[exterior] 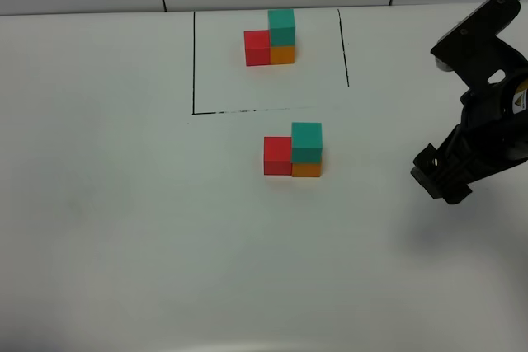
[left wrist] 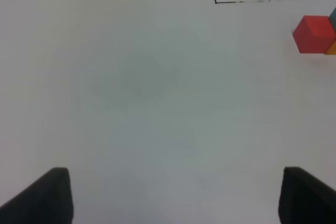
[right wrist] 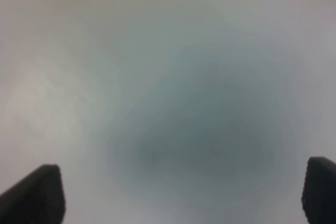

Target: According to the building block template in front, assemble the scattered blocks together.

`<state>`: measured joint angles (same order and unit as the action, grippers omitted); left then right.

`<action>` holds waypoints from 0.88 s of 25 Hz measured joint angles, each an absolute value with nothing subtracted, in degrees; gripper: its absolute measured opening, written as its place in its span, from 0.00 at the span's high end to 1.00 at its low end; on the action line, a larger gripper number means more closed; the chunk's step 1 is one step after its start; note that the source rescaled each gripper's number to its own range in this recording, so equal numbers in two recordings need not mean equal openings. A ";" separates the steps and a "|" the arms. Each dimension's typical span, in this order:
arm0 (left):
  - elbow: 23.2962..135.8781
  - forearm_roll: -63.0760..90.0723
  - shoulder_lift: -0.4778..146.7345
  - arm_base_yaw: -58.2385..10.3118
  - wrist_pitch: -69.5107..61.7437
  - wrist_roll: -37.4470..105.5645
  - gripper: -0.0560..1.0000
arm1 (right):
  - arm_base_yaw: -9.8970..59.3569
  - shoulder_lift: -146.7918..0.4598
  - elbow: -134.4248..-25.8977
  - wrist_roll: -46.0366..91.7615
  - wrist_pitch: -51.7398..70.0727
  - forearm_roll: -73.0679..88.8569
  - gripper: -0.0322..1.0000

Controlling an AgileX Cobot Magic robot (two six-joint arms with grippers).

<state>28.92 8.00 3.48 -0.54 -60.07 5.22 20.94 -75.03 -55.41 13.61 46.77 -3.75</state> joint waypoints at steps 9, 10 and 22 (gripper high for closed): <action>28.92 8.00 3.48 -0.54 -60.07 5.22 0.32 | 20.94 -73.94 -55.41 -1.20 37.86 -9.61 0.14; 28.92 8.00 3.48 -0.54 -60.07 5.22 0.32 | 20.94 -73.42 -55.41 -2.99 37.41 -10.66 0.14; 28.92 8.00 3.48 -0.54 -60.07 5.22 0.32 | 20.47 -61.61 -55.31 -13.24 36.63 -20.76 0.14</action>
